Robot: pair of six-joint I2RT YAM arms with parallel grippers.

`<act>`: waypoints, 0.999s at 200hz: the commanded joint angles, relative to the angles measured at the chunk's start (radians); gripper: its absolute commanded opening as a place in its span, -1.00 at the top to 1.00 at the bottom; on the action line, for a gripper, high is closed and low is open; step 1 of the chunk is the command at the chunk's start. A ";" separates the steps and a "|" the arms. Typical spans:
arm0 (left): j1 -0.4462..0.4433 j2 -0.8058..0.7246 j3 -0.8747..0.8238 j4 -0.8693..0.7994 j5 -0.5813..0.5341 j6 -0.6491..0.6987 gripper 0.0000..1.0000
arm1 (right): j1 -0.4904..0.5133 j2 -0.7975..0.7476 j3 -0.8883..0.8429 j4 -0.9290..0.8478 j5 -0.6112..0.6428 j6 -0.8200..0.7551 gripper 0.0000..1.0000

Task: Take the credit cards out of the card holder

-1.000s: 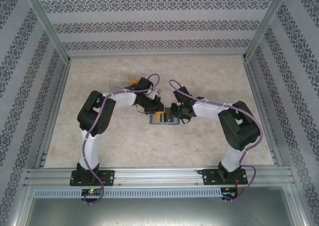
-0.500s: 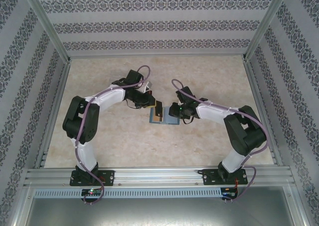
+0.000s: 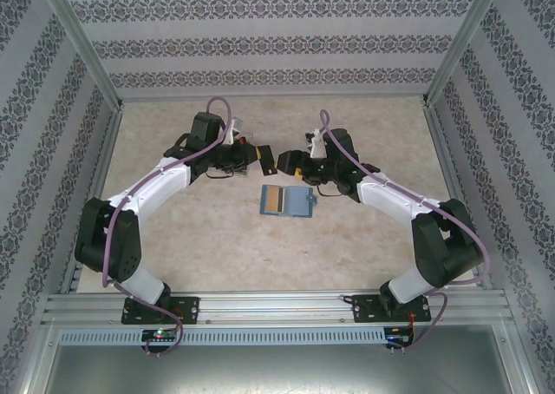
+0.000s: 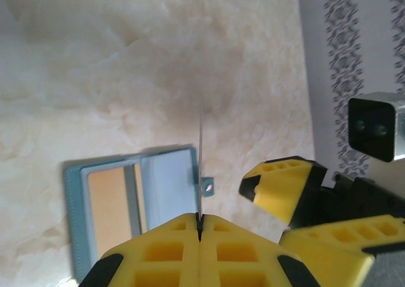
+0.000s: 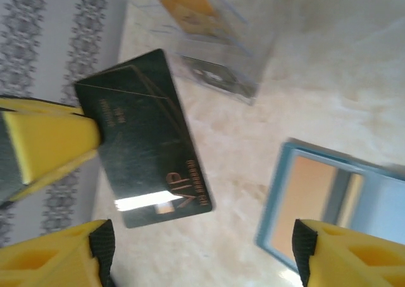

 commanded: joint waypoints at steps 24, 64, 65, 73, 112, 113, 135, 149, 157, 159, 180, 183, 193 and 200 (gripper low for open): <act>0.017 -0.076 -0.032 0.246 0.084 -0.190 1.00 | -0.022 0.066 0.076 0.242 -0.127 0.215 -0.60; 0.036 -0.113 -0.045 0.268 0.100 -0.262 1.00 | -0.028 0.098 0.080 0.425 -0.164 0.355 -0.46; 0.036 -0.113 -0.045 0.268 0.100 -0.263 1.00 | -0.027 0.098 0.080 0.429 -0.164 0.357 -0.45; 0.040 -0.119 -0.047 0.268 0.104 -0.270 1.00 | -0.028 0.094 0.075 0.456 -0.167 0.374 -0.40; 0.063 -0.133 -0.064 0.276 0.126 -0.298 1.00 | -0.028 0.072 0.058 0.493 -0.176 0.393 -0.03; 0.064 -0.133 -0.065 0.276 0.127 -0.300 1.00 | -0.027 0.071 0.057 0.494 -0.177 0.393 -0.02; 0.068 -0.134 -0.076 0.293 0.135 -0.315 1.00 | -0.029 0.066 0.052 0.494 -0.183 0.389 0.17; 0.070 -0.132 -0.078 0.296 0.135 -0.321 1.00 | -0.030 0.068 0.054 0.484 -0.186 0.381 0.29; 0.072 -0.132 -0.080 0.295 0.134 -0.323 1.00 | -0.029 0.069 0.055 0.483 -0.187 0.373 0.37; 0.073 -0.132 -0.081 0.295 0.134 -0.324 1.00 | -0.031 0.070 0.056 0.481 -0.187 0.371 0.39; 0.079 -0.133 -0.074 0.267 0.127 -0.324 1.00 | -0.033 0.081 0.064 0.461 -0.184 0.342 0.62; 0.080 -0.132 -0.072 0.260 0.125 -0.323 1.00 | -0.033 0.084 0.066 0.457 -0.185 0.337 0.66; 0.084 -0.130 -0.064 0.223 0.112 -0.318 1.00 | -0.033 0.092 0.072 0.441 -0.184 0.311 0.80; 0.089 -0.129 -0.055 0.192 0.102 -0.313 1.00 | -0.033 0.096 0.076 0.425 -0.178 0.291 0.89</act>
